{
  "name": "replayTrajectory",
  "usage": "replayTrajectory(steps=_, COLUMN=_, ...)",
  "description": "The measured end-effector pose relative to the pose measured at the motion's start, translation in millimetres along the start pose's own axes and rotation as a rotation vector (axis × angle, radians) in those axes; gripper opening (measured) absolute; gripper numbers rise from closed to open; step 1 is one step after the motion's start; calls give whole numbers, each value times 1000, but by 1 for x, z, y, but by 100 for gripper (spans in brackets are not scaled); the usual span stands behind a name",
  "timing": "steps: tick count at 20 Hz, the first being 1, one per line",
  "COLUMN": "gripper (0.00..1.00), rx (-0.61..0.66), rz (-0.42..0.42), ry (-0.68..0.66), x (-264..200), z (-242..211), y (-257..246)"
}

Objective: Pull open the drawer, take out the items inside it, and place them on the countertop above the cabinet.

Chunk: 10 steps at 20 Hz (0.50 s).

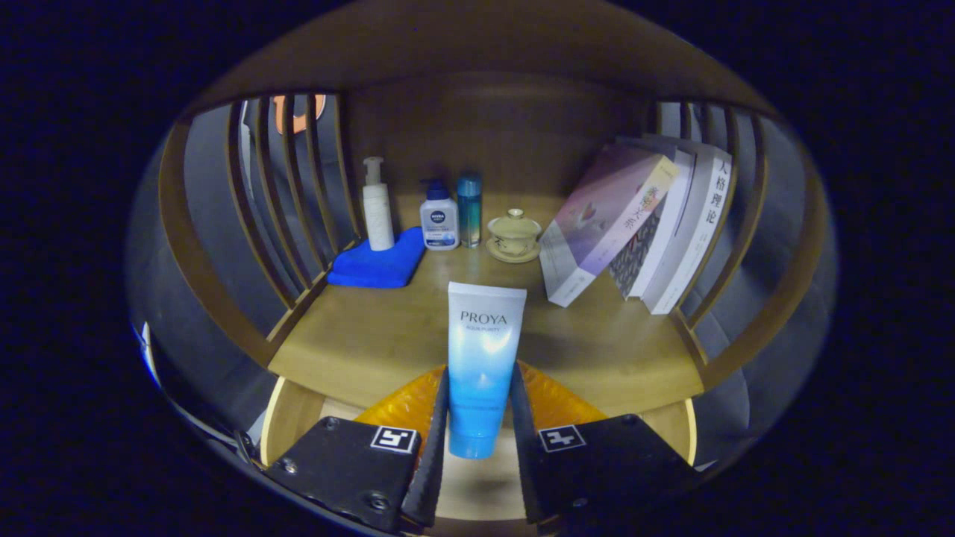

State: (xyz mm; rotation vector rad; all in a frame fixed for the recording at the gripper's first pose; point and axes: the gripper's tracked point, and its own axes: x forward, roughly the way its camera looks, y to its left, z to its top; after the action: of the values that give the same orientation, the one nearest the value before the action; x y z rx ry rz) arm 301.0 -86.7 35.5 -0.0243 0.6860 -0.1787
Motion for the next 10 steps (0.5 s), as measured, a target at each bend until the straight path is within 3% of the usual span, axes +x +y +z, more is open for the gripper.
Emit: replayTrajectory(steps=10, gripper=46, rx=-9, rz=-9, ry=13, x=49, z=-1, y=11)
